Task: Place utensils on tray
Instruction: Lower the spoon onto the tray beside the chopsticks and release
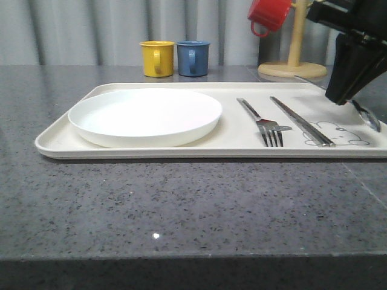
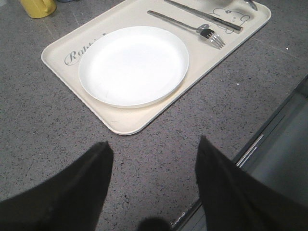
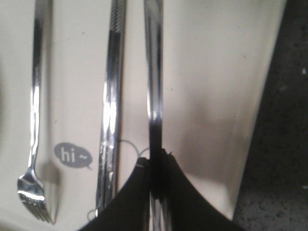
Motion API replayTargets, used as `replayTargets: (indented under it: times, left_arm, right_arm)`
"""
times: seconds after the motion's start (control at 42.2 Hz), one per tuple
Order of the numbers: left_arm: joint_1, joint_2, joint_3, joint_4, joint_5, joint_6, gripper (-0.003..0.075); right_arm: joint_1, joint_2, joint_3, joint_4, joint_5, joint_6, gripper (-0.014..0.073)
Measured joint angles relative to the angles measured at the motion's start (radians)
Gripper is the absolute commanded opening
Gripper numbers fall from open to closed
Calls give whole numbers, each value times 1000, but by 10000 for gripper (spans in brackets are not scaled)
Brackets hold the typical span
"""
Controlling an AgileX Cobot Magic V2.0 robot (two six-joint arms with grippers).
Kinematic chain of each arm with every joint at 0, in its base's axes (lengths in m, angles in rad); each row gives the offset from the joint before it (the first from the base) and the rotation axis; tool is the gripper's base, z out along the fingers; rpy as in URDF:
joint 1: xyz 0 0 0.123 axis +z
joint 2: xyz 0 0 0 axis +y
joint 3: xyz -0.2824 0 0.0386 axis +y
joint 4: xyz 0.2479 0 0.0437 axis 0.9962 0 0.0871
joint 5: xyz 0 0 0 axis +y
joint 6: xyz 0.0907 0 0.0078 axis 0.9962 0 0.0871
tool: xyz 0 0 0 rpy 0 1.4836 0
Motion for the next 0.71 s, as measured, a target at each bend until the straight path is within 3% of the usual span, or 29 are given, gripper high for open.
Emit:
replayTargets:
  times: [0.332,0.711]
  left_arm:
    - [0,0,0,0,0,0,388]
    - [0,0,0,0,0,0,388]
  right_arm:
    - [0,36,0,-23,-49,49,200]
    - [0,32,0,-26,-65,23,213]
